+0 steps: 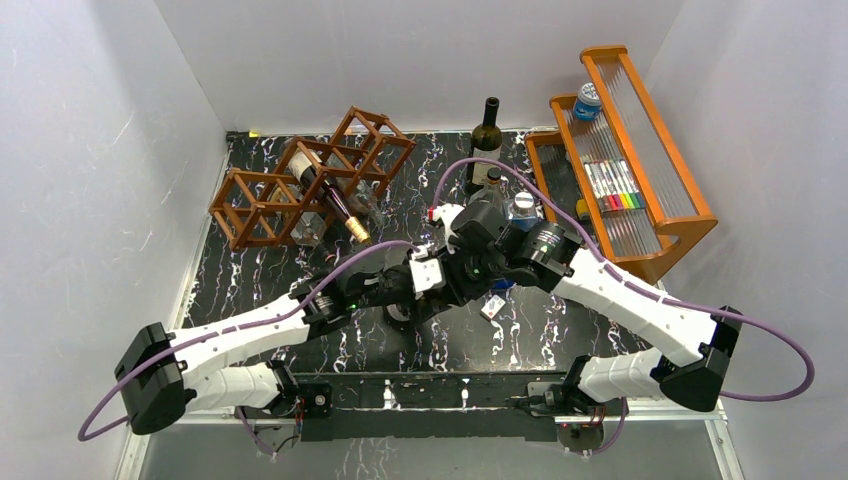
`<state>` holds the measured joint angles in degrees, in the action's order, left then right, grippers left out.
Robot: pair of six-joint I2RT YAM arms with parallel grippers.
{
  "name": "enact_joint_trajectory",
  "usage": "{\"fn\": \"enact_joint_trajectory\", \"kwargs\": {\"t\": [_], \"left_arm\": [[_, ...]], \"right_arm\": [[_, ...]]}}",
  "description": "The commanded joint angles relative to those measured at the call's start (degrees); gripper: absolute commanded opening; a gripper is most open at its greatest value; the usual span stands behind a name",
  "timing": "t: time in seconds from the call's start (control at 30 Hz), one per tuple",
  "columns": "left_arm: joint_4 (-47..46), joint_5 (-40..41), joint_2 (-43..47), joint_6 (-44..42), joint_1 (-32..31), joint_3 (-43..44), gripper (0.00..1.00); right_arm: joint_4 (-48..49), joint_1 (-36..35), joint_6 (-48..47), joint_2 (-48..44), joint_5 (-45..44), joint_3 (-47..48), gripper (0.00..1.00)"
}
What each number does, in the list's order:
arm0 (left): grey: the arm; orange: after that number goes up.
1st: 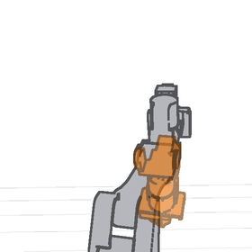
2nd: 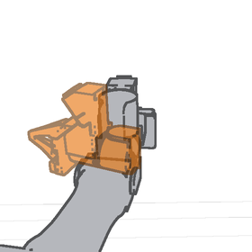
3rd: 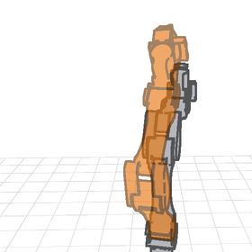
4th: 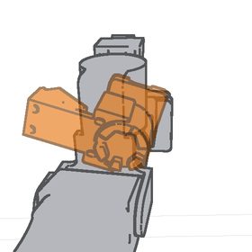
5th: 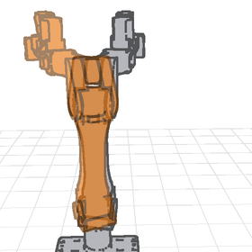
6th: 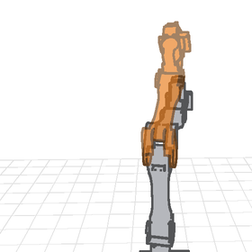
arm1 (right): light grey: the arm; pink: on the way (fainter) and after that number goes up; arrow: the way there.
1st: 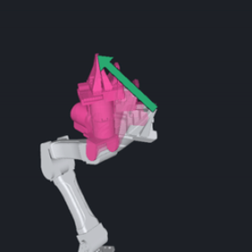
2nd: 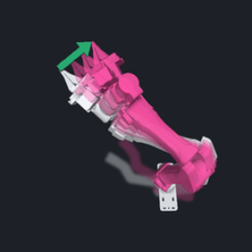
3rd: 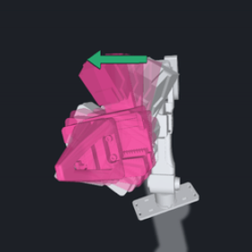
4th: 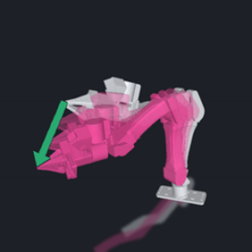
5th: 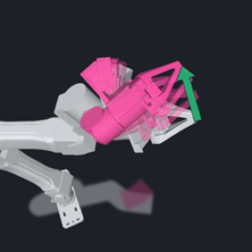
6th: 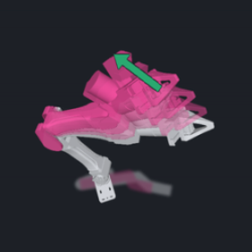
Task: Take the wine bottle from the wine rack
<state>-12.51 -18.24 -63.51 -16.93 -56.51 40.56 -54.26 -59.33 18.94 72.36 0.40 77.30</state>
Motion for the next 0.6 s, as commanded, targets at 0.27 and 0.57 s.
{"fn": "enact_joint_trajectory", "kwargs": {"t": [0.27, 0.57], "left_arm": [[-5.91, 4.38, 0.34, 2.15, -1.59, -1.85, 0.35], [-4.28, 9.2, 5.54, 3.95, -1.58, -4.8, 0.12]], "right_arm": [[6.82, -0.76, 0.57, -1.84, 3.56, 3.93, 0.44], [6.8, -0.78, 1.39, -4.12, -3.7, 6.89, 0.83]]}}
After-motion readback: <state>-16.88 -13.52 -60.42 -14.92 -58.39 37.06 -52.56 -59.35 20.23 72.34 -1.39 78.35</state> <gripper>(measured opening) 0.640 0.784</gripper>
